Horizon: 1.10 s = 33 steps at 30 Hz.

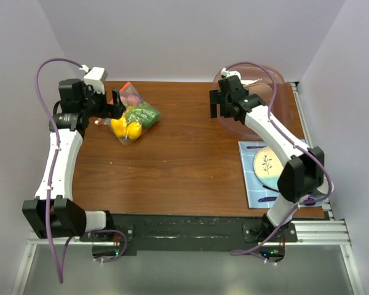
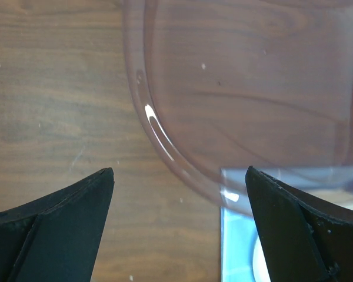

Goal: Open the zip-top bag and remove the fake food

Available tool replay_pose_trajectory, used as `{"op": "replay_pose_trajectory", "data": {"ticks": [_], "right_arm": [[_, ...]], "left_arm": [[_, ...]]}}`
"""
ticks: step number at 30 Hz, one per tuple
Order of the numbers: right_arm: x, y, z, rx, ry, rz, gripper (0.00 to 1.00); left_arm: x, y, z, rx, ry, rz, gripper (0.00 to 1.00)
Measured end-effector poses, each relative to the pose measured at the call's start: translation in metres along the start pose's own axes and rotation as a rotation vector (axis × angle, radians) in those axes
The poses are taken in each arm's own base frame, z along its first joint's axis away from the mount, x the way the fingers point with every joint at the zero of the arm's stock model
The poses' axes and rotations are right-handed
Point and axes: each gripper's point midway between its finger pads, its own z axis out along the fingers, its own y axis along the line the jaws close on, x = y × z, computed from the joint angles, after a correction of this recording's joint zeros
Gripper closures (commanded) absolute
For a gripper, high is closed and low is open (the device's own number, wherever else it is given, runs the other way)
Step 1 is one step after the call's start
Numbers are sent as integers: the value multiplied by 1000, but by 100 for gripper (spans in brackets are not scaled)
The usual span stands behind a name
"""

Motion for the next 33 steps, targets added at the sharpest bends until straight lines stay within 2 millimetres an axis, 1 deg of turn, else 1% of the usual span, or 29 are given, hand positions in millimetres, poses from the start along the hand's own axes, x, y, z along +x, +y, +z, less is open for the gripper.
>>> {"op": "replay_pose_trajectory", "data": {"ticks": [5, 8, 10, 12, 15, 17, 18, 20, 21, 23, 24, 26, 27, 29, 30, 33], "right_arm": [[-11, 20, 39, -21, -20, -30, 1], [-5, 31, 60, -35, -3, -40, 1], [4, 34, 72, -32, 20, -49, 1], [11, 35, 80, -27, 35, -58, 1], [21, 36, 93, -16, 58, -84, 2], [27, 35, 98, -11, 62, -102, 9], [30, 34, 99, -10, 66, -111, 20], [36, 34, 101, -14, 73, -129, 33], [40, 35, 103, -21, 74, -131, 47], [49, 36, 105, -29, 86, -145, 58], [54, 37, 105, -36, 92, -149, 67], [67, 38, 103, -49, 107, -159, 77], [70, 40, 101, -58, 108, -173, 81], [74, 50, 93, -87, 85, -203, 82], [75, 56, 86, -96, 76, -216, 83], [89, 76, 61, -124, 74, -236, 86]], "left_arm": [[9, 42, 6, -58, 8, -61, 1], [24, 61, 11, -83, 35, -99, 1], [37, 67, 14, -91, 59, -118, 1], [48, 69, 18, -91, 83, -133, 1], [59, 69, 21, -85, 106, -144, 1], [63, 69, 23, -80, 113, -149, 1], [64, 68, 23, -77, 116, -150, 1], [67, 68, 26, -71, 113, -151, 2], [69, 69, 28, -68, 114, -152, 1], [73, 70, 33, -63, 112, -152, 1], [74, 71, 36, -60, 108, -151, 1], [76, 74, 45, -54, 100, -148, 0], [76, 76, 50, -51, 93, -153, 0], [75, 82, 63, -48, 71, -167, 0], [74, 85, 71, -50, 58, -172, 0], [77, 96, 94, -53, 39, -205, 0]]}}
